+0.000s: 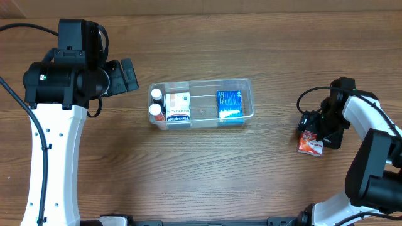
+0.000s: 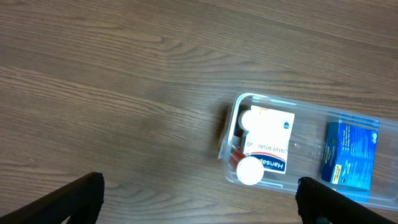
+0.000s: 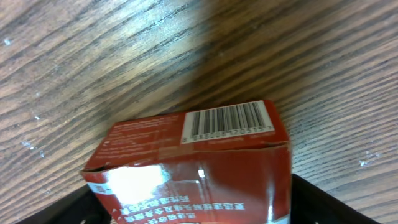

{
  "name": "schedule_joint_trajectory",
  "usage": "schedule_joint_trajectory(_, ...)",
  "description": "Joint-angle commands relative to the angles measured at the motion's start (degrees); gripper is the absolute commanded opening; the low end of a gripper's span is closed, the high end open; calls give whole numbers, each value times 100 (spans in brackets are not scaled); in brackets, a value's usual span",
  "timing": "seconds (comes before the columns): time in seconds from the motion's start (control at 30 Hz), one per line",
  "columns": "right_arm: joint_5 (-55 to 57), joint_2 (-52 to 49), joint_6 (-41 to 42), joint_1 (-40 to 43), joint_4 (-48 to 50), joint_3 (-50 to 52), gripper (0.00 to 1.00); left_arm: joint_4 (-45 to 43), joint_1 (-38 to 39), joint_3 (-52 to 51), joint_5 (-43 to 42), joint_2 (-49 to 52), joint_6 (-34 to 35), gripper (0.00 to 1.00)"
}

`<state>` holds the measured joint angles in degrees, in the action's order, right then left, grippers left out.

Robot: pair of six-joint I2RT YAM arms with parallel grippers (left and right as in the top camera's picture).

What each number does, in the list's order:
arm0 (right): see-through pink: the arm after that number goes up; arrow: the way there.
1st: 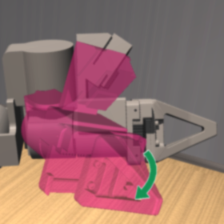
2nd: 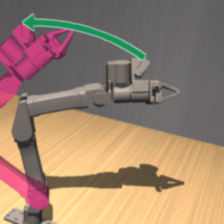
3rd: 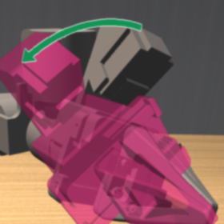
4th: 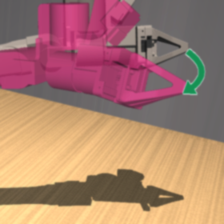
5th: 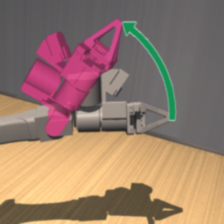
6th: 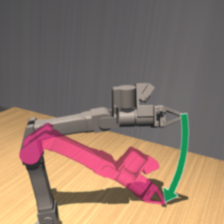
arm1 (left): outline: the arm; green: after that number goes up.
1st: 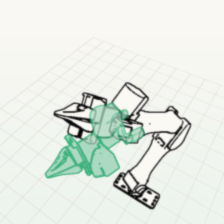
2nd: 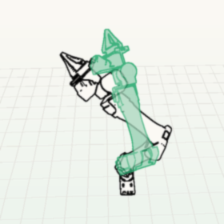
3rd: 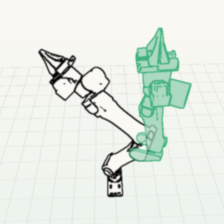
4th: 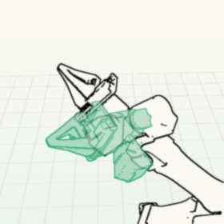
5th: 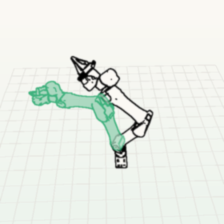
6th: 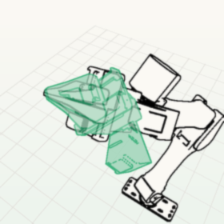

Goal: Pack container
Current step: 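Grasp the red-and-white box with the right gripper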

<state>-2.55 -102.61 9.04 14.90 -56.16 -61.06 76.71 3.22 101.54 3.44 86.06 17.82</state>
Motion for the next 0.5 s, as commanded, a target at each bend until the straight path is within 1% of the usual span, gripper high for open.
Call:
schedule_joint_trajectory(0.0, -22, 66, -7, -24, 13, 33, 75, -24, -20, 72, -28, 20, -98, 100)
schedule_joint_trajectory(0.03, -22, 66, -7, -24, 13, 33, 71, -24, -20, 72, -28, 20, -96, 100)
schedule_joint_trajectory(0.2, -22, 66, -7, -24, 15, 33, 66, -24, -20, 72, -28, 20, -96, 100)
schedule_joint_trajectory(0.47, -44, 68, -9, -26, 13, 26, 65, -24, -20, 72, -28, 20, -96, 100)
